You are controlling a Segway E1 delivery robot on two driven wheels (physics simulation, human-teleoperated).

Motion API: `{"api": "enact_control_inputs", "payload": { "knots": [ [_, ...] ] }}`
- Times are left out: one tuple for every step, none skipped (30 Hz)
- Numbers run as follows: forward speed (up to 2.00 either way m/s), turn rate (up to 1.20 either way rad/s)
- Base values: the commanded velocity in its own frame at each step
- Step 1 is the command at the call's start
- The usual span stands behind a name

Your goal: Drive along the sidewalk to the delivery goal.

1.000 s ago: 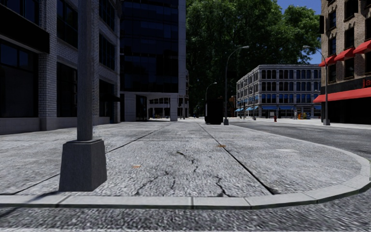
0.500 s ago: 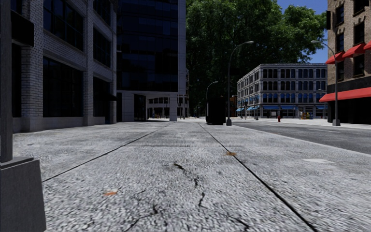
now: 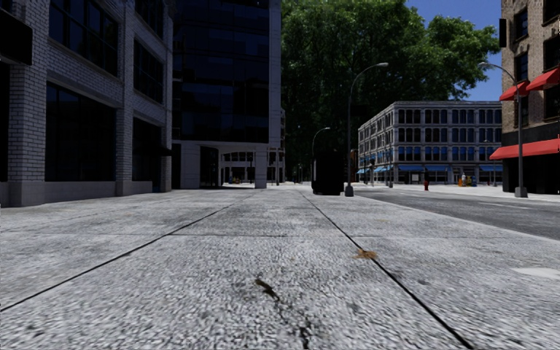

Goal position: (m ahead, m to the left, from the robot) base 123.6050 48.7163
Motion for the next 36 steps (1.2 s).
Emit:
{"api": "enact_control_inputs", "payload": {
  "knots": [
    [1.54, 0.0],
    [1.54, 0.0],
    [1.54, 0.0],
    [1.54, 0.0],
    [1.54, 0.0],
    [1.54, 0.0],
    [1.54, 0.0],
    [1.54, 0.0],
    [1.54, 0.0],
    [1.54, 0.0],
    [1.54, 0.0],
    [1.54, 0.0],
    [1.54, 0.0],
    [1.54, 0.0],
    [1.54, 0.0],
    [1.54, 0.0],
    [1.54, 0.0],
    [1.54, 0.0],
    [1.54, 0.0],
    [1.55, 0.0],
    [1.55, 0.0],
    [1.56, 0.0],
    [2.0, 0.0],
    [2.0, 0.0],
    [2.0, 0.0],
    [2.0, 0.0],
    [2.0, 0.0],
    [2.0, 0.0],
    [2.0, 0.0],
    [2.0, 0.0],
    [2.0, 0.0],
    [2.0, 0.0],
    [2.0, 0.0],
    [2.0, 0.0],
    [2.0, 0.0],
    [2.0, 0.0]
  ]
}}
